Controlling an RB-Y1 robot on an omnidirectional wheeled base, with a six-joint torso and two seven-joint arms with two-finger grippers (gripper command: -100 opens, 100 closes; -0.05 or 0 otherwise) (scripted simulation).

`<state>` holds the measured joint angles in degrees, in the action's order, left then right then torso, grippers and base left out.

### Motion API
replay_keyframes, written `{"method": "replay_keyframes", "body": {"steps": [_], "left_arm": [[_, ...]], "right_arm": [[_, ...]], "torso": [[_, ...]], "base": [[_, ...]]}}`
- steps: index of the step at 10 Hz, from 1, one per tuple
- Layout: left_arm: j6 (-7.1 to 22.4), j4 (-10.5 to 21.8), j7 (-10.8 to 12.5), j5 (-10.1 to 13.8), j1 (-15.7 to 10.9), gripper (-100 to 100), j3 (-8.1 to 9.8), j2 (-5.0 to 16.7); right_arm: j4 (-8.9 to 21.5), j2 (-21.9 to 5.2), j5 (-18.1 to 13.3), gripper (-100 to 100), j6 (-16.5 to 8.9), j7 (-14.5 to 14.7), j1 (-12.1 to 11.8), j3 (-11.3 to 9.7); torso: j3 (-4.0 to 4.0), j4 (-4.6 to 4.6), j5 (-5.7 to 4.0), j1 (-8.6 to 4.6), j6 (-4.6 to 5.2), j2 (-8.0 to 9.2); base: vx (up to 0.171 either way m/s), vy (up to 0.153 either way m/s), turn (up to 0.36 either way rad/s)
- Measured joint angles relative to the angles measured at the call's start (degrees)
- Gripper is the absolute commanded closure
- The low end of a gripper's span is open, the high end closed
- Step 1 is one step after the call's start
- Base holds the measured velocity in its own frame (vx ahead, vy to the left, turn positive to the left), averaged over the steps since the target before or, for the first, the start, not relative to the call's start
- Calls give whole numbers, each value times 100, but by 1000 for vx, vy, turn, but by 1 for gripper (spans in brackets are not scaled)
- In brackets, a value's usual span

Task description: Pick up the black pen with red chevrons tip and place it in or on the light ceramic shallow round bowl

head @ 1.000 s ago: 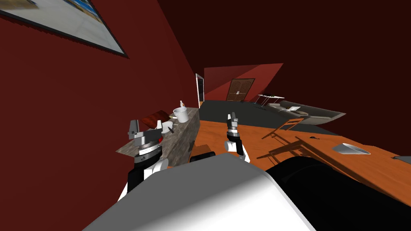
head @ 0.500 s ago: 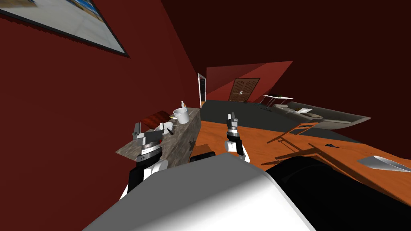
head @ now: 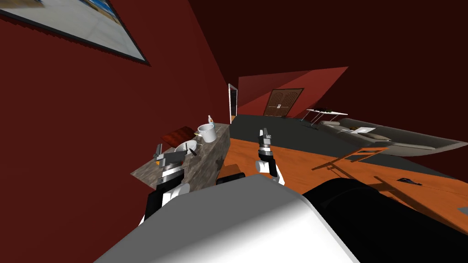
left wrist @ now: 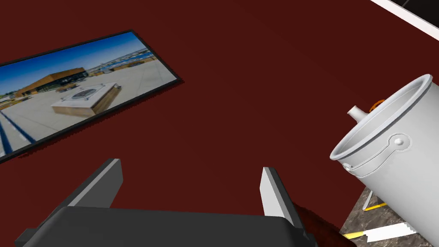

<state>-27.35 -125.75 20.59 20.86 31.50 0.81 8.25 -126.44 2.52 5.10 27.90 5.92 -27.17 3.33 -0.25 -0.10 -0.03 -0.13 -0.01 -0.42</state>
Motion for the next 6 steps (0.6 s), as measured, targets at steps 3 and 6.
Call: {"method": "replay_keyframes", "body": {"steps": [3,6], "left_arm": [[178,303,354,508,-21,-100,107,17],[266,637,771,1062,43,-100,187,46]], "right_arm": [[0,0,0,0,0,0,0,0],[0,0,0,0,0,0,0,0]], "torso": [[1,0,-2,-9,0,2],[-3,-1,-1,-4,1,-6]], "base": [[105,-71,102],[115,-56,112]]}}
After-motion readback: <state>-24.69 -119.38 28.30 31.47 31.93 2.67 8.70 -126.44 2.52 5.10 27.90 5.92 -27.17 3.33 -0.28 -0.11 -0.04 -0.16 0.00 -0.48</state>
